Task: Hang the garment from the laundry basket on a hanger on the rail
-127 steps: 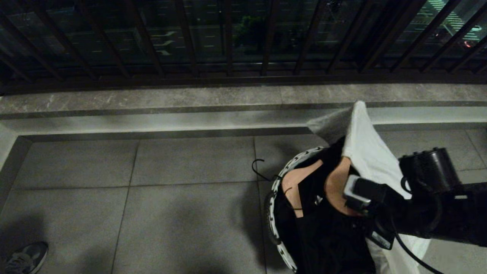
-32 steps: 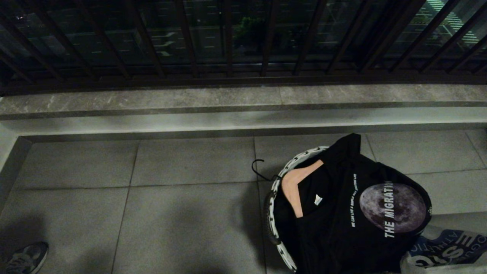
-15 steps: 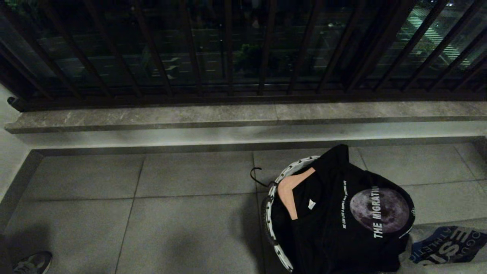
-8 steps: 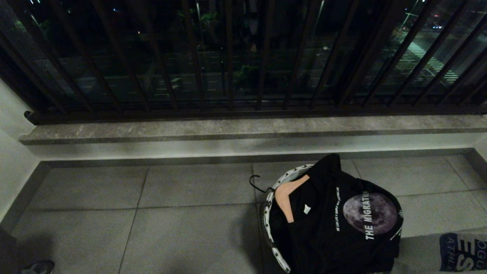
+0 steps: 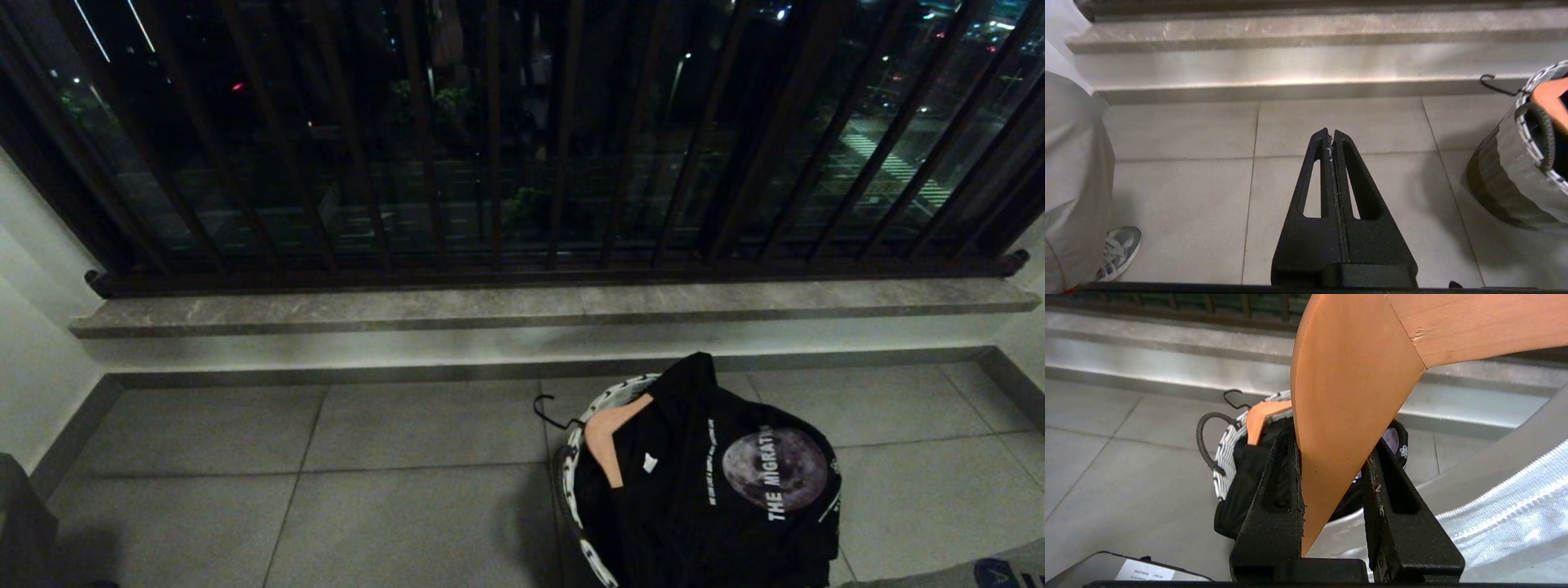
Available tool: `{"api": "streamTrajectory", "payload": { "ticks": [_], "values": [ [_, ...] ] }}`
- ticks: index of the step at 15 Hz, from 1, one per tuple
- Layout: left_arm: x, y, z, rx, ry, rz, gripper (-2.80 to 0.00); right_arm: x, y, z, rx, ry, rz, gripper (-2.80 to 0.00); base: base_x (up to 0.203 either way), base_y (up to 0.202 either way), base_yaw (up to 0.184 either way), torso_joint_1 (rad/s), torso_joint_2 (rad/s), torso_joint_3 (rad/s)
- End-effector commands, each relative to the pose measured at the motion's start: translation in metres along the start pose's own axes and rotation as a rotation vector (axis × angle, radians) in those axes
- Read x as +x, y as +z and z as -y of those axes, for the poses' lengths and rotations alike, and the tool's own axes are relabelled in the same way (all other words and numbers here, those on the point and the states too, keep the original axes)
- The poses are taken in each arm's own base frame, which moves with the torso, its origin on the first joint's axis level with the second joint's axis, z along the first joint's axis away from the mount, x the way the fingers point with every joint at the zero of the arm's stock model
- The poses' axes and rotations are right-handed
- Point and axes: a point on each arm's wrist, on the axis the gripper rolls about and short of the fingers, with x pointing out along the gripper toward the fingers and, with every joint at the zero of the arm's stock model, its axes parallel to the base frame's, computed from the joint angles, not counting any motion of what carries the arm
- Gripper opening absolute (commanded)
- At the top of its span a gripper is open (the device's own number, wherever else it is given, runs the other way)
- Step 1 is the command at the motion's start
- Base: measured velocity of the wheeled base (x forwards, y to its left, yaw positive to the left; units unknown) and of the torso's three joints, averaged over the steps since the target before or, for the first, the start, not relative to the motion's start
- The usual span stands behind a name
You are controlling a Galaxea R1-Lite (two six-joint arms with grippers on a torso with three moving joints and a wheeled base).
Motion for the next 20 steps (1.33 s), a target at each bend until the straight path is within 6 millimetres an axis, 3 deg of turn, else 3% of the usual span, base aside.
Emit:
{"api": "streamTrajectory", "payload": {
  "ticks": [1,12,20],
  "values": [
    [0.0001,-0.0004,0.0,-0.001,0.0,-0.001,-2.8,0.0002,-0.0002,0.0,0.0,0.002,-0.003,-2.8,0.0,0.0,0.0,0.002,0.0,0.198],
    [0.0001,-0.0004,0.0,-0.002,0.0,-0.001,-2.8,-0.0003,0.0011,0.0,-0.001,0.002,0.002,-2.8,0.0,0.0,0.0,0.001,0.0,0.2],
    [0.0001,-0.0004,0.0,-0.001,0.0,-0.001,-2.8,0.0,0.0002,0.0,0.022,0.002,-0.001,-2.8,0.0,0.0,0.0,0.001,0.0,0.023]
  ]
}}
